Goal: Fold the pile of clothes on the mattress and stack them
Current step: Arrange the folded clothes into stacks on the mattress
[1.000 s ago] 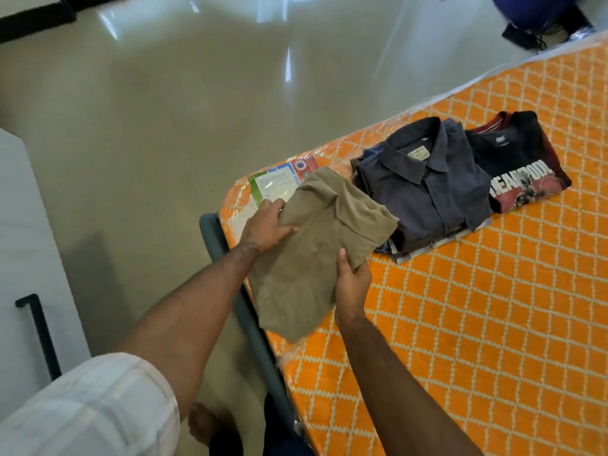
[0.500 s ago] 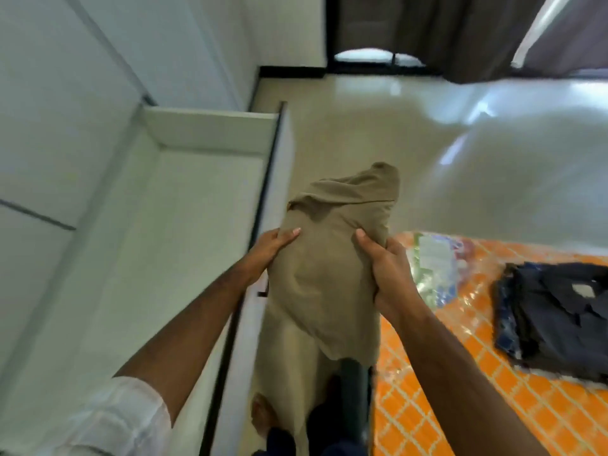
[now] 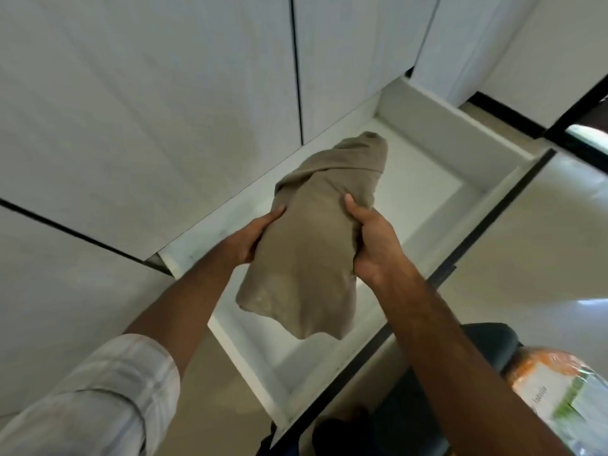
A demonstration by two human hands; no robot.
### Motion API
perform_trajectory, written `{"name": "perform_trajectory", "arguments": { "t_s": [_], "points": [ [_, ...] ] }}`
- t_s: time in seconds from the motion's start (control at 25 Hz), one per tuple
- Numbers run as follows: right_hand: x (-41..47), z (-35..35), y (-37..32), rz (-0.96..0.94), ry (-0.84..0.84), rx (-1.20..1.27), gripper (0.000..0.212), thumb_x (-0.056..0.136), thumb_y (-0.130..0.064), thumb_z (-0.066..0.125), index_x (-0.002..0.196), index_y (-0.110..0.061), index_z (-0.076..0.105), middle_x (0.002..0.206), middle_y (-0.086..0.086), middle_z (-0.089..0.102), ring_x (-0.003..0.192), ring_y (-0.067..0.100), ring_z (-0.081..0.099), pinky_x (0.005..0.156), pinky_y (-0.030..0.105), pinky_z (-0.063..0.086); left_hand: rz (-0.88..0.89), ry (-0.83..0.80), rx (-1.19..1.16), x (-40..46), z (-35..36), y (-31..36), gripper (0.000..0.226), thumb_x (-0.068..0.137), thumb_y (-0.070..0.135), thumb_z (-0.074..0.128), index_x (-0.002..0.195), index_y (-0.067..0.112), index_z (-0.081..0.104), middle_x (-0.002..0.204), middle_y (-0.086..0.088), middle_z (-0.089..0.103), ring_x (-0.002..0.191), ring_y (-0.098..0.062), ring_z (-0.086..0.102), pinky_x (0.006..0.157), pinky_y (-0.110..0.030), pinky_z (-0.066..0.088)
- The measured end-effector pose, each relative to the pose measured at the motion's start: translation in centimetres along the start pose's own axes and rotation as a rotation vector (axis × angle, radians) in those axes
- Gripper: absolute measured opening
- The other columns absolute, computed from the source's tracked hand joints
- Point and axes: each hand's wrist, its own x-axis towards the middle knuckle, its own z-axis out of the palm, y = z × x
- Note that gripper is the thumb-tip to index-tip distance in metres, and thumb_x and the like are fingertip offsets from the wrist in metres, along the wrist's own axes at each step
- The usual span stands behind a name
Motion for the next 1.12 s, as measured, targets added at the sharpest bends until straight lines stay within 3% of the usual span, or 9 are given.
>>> {"name": "perform_trajectory", "arguments": {
  "t_s": [0.12,0.24,0.36,0.52,0.72,0.84,0.92,1.0,1.12],
  "points": [
    [3.9,-0.6,7.1,0.110,0.079,0.163,0.037,0.092,-0.030,0.073,0.125,-0.016,0.066,0.112,0.006,0.076,0.104,0.026,0.073,0.085,0.042,0.059,0.082,0.023,0.123,2.3,-5.4,-1.2,0.071,0.067,0.058,0.078,0.124,0.016,0.065,0.118,-0.004,0.073,0.112,-0.024,0.069,0.088,-0.033,0.057],
    [7.0,-3.2,15.4,0.182,0.248,0.276,0.034,0.096,-0.029,0.067,0.126,-0.013,0.066,0.113,0.007,0.076,0.105,0.026,0.070,0.082,0.042,0.058,0.144,0.093,0.472,6.6,-7.8,-4.1,0.081,0.060,0.061,0.088,0.128,0.022,0.064,0.121,0.006,0.071,0.109,-0.013,0.068,0.099,-0.035,0.054],
    [9.1,-6.1,23.1,0.245,0.403,0.206,0.038,0.101,-0.026,0.060,0.133,-0.006,0.061,0.128,0.013,0.068,0.109,0.026,0.066,0.089,0.040,0.055,0.094,0.056,0.840,10.3,-8.0,-9.3,0.090,0.062,0.064,0.086,0.136,0.021,0.057,0.128,0.004,0.065,0.115,-0.016,0.062,0.101,-0.035,0.049],
    [10.0,-8.5,27.6,0.262,0.598,-0.016,0.043,0.099,-0.018,0.063,0.139,-0.006,0.054,0.136,0.012,0.060,0.122,0.031,0.057,0.110,0.048,0.045,0.133,0.014,0.836,12.1,-7.3,-14.6,0.078,0.075,0.044,0.086,0.139,0.017,0.050,0.132,-0.004,0.061,0.119,-0.022,0.058,0.091,-0.026,0.042],
    [9.3,-10.1,27.7,0.157,0.701,-0.137,0.035,0.096,-0.005,0.065,0.130,-0.010,0.061,0.113,0.001,0.066,0.113,0.024,0.060,0.107,0.041,0.047,0.235,-0.040,0.679,12.3,-6.7,-15.0,0.067,0.074,0.036,0.088,0.131,0.026,0.055,0.123,0.003,0.065,0.110,-0.013,0.063,0.096,-0.032,0.050],
    [10.0,-10.7,28.4,0.088,0.714,-0.186,0.067,0.089,0.004,0.066,0.148,-0.016,0.043,0.134,0.000,0.054,0.126,0.021,0.051,0.111,0.040,0.042,0.271,-0.023,0.828,12.5,-7.1,-15.2,0.086,0.078,0.043,0.083,0.148,0.021,0.039,0.143,-0.006,0.053,0.126,-0.023,0.054,0.103,-0.037,0.044],
    [10.6,-10.1,29.1,0.048,0.738,-0.434,0.094,0.084,0.006,0.064,0.160,-0.020,0.016,0.160,0.005,0.026,0.147,0.024,0.030,0.121,0.047,0.031,0.357,0.193,1.291,12.7,-6.9,-16.5,0.109,0.080,0.054,0.076,0.160,0.014,0.014,0.163,-0.012,0.024,0.143,-0.033,0.034,0.112,-0.048,0.034],
    [11.5,-9.3,29.0,-0.062,0.658,-0.935,0.102,0.085,-0.001,0.068,0.162,-0.019,0.004,0.168,0.008,0.003,0.154,0.029,0.009,0.125,0.051,0.018,0.515,0.325,1.520,12.1,-5.4,-17.7,0.113,0.080,0.059,0.070,0.161,0.012,0.007,0.168,-0.012,0.008,0.149,-0.036,0.022,0.116,-0.054,0.029],
    [13.4,-9.8,26.9,-0.094,0.123,-1.786,0.107,0.090,-0.043,0.068,0.161,-0.025,-0.010,0.167,0.008,-0.022,0.154,0.032,-0.017,0.123,0.056,-0.009,0.618,0.013,1.805,10.9,-2.7,-21.2,0.117,0.079,0.074,0.059,0.161,0.015,-0.001,0.168,-0.011,-0.003,0.154,-0.036,0.005,0.121,-0.060,0.011]
  ]
}}
